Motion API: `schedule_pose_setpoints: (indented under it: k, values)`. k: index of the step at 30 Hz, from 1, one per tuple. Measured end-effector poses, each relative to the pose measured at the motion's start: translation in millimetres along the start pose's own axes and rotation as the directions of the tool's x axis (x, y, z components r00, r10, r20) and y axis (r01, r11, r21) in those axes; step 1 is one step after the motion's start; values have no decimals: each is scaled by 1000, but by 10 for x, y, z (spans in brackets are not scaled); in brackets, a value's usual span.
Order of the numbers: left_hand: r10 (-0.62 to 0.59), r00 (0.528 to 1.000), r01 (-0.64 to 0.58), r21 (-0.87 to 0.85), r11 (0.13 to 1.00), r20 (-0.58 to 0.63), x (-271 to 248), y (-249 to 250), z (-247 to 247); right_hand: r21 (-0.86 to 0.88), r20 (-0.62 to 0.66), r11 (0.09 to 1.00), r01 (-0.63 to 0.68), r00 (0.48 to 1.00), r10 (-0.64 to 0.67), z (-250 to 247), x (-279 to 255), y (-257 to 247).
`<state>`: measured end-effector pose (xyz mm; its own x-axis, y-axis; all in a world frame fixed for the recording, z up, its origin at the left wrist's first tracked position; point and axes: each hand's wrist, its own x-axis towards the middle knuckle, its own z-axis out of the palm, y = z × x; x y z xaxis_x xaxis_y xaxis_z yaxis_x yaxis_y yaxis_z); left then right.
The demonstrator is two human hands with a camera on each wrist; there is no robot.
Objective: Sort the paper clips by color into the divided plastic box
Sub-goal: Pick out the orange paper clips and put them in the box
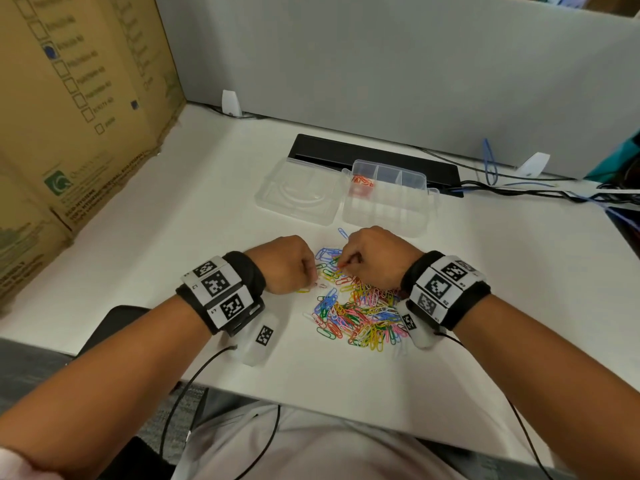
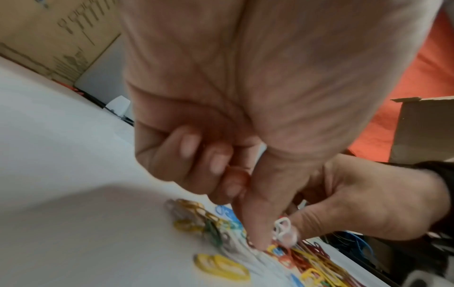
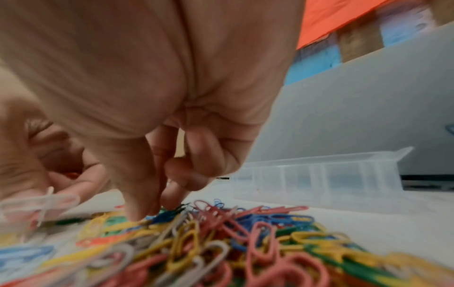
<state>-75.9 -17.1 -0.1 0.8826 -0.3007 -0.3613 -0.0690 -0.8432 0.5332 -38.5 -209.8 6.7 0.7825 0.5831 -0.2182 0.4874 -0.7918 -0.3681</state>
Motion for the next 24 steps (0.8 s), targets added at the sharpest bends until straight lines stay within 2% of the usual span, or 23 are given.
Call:
schedule_pose_setpoints:
  k: [8, 16, 19, 21, 23, 24]
  values:
    - [49, 999, -51, -94, 994, -19, -7, -50, -70, 276, -95, 960, -40, 993, 69, -9, -138, 68]
    - [71, 996, -75, -97, 992, -45, -5, -59, -76, 478, -81, 874, -85, 987, 140, 43, -173, 4]
    - [93, 986, -121, -200, 972, -141, 10, -55, -88, 638, -22, 763, -102, 988, 151, 25, -173, -32]
    - [97, 976, -153, -293, 944, -195, 32, -48, -80, 728, -33, 679, -95, 984, 172, -19, -165, -58]
    - [76, 967, -185, -468, 864, -244, 34, 11, -71, 778, -65, 623, -81, 976, 208, -79, -143, -83]
    - [20, 967, -174, -602, 779, -254, 39, 48, -71, 791, -97, 608, -62, 970, 224, -111, -130, -98]
